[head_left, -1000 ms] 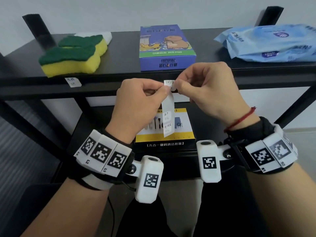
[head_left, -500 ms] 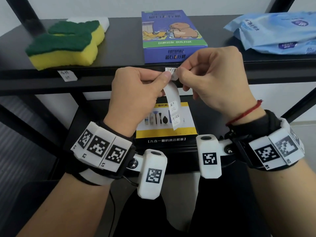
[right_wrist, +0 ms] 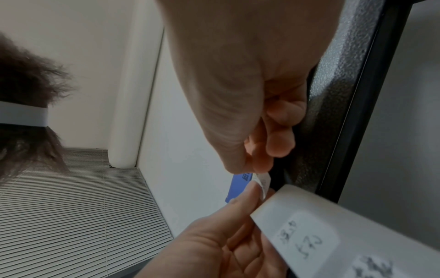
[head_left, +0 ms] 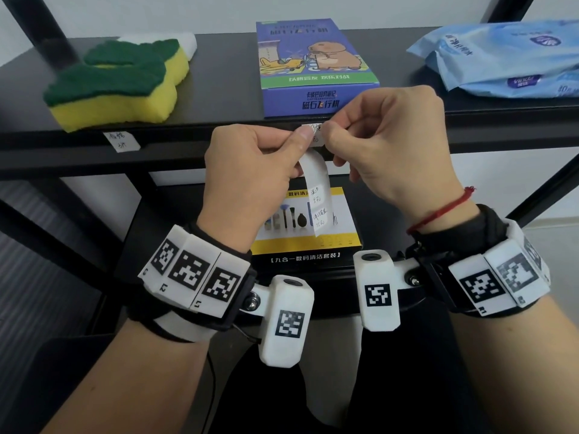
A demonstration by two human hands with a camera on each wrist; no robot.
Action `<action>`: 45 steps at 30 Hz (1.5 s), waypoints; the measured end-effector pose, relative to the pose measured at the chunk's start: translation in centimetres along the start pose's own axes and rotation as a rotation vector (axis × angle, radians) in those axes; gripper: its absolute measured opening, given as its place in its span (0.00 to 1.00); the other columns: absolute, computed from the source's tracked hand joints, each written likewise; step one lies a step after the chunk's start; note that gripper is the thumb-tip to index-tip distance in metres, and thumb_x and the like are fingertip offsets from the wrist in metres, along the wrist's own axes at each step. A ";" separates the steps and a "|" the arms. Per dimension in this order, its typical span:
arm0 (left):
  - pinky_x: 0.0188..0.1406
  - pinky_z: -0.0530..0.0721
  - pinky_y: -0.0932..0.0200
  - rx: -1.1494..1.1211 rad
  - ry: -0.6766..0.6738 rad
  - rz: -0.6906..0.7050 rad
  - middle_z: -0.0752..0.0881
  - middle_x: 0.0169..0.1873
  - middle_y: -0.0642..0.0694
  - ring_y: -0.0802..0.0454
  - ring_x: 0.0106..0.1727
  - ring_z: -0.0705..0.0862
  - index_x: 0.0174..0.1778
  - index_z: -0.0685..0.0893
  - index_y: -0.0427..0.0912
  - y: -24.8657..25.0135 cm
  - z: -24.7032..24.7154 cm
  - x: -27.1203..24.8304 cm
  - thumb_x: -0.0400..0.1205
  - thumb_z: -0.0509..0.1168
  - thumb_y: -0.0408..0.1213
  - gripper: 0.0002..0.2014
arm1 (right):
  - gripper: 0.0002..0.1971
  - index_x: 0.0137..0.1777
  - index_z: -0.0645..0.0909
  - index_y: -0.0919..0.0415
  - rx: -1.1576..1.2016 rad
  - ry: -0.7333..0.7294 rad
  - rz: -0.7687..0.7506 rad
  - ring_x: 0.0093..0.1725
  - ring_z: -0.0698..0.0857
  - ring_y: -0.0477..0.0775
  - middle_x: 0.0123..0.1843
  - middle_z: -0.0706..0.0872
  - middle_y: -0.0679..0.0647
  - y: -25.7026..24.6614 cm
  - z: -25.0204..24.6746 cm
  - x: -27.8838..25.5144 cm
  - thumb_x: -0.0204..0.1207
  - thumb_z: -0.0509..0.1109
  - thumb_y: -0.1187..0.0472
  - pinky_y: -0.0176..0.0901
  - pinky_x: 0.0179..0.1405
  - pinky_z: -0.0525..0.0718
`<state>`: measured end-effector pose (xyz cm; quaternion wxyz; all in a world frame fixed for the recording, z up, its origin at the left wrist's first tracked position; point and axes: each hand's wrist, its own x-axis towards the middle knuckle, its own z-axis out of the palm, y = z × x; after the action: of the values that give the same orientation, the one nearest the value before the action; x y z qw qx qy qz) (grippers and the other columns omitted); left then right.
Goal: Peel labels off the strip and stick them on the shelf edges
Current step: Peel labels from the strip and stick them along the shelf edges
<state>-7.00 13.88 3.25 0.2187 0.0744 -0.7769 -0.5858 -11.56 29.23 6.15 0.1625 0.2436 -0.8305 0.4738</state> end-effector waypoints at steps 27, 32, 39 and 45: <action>0.54 0.93 0.42 0.067 0.058 -0.006 0.95 0.33 0.49 0.53 0.37 0.94 0.42 0.95 0.50 0.8 0.2 -0.2 0.80 0.75 0.50 0.09 | 0.09 0.31 0.87 0.55 -0.034 0.060 -0.010 0.19 0.83 0.40 0.24 0.87 0.44 0.0 0.5 0.0 0.72 0.74 0.57 0.28 0.29 0.78; 0.54 0.93 0.43 0.084 0.067 -0.008 0.95 0.33 0.50 0.54 0.36 0.94 0.43 0.96 0.49 1.0 0.2 -0.2 0.80 0.75 0.50 0.10 | 0.09 0.31 0.87 0.55 -0.054 0.075 0.000 0.20 0.84 0.39 0.24 0.87 0.43 0.0 0.5 0.1 0.72 0.74 0.56 0.30 0.30 0.80; 0.53 0.93 0.44 0.114 0.075 -0.010 0.94 0.32 0.50 0.57 0.33 0.93 0.39 0.94 0.52 1.3 0.3 -0.4 0.81 0.74 0.50 0.09 | 0.10 0.31 0.87 0.54 -0.058 0.076 0.017 0.19 0.83 0.41 0.25 0.88 0.46 0.2 0.3 0.1 0.72 0.76 0.53 0.31 0.30 0.80; 0.56 0.92 0.41 0.145 0.068 -0.001 0.95 0.32 0.51 0.55 0.35 0.94 0.38 0.95 0.51 1.1 -0.2 -0.5 0.79 0.74 0.54 0.12 | 0.11 0.31 0.86 0.53 -0.062 0.053 0.014 0.19 0.84 0.43 0.25 0.87 0.45 0.1 -0.1 0.0 0.74 0.77 0.54 0.28 0.23 0.80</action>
<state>-6.28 14.20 4.26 0.2388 0.1106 -0.8093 -0.5252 -11.64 29.38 6.18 0.1883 0.2199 -0.8421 0.4551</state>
